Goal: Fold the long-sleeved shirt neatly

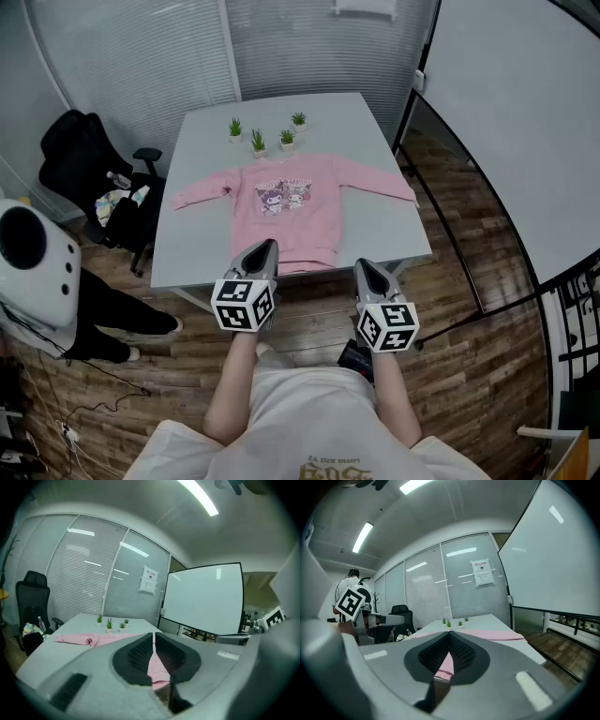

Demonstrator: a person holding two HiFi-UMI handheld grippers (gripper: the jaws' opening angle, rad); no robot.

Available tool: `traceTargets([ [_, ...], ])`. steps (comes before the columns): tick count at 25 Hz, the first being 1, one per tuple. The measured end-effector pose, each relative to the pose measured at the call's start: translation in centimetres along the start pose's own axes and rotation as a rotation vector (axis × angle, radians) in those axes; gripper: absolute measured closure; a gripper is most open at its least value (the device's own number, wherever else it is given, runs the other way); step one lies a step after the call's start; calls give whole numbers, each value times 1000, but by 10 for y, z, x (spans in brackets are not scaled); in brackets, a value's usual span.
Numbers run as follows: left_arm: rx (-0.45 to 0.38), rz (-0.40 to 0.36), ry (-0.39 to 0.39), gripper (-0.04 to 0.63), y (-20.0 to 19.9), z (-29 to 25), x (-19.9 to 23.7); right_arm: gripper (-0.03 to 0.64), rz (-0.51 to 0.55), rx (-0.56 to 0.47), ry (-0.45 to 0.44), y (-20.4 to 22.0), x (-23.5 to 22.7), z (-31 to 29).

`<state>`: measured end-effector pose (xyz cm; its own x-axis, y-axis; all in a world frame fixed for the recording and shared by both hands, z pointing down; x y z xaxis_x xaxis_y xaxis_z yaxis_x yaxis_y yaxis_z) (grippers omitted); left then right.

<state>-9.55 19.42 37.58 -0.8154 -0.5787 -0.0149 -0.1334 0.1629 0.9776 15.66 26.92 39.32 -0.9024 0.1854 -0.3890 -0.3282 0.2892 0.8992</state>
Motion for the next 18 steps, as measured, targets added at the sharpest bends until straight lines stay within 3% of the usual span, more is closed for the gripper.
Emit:
traceTargets([
  [11, -9, 1, 51, 551, -2, -3, -11, 606, -38, -12, 21, 2, -11, 8],
  [12, -11, 16, 71, 501, -2, -5, -13, 602, -57, -3, 10, 3, -13, 7],
  [14, -16, 49, 109, 339, -2, -10, -17, 420, -96, 20, -14, 4, -17, 6],
  [15, -16, 55, 121, 302, -2, -13, -19, 374, -110, 24, -17, 5, -19, 6],
  [18, -14, 36, 139, 275, -2, -18, -28, 360, -121, 15, -10, 4, -24, 11],
])
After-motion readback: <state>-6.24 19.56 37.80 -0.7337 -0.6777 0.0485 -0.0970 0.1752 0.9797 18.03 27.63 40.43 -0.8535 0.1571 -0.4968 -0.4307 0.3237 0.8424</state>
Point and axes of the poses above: the fingertips, and each gripper's own axes: z backward along the fingers, x to its left, y out of its underside, the point moved 9 cm from there along z, backward along the fingers, and after that the axes turned 13 degrees about -z, right-handed, at the moved point
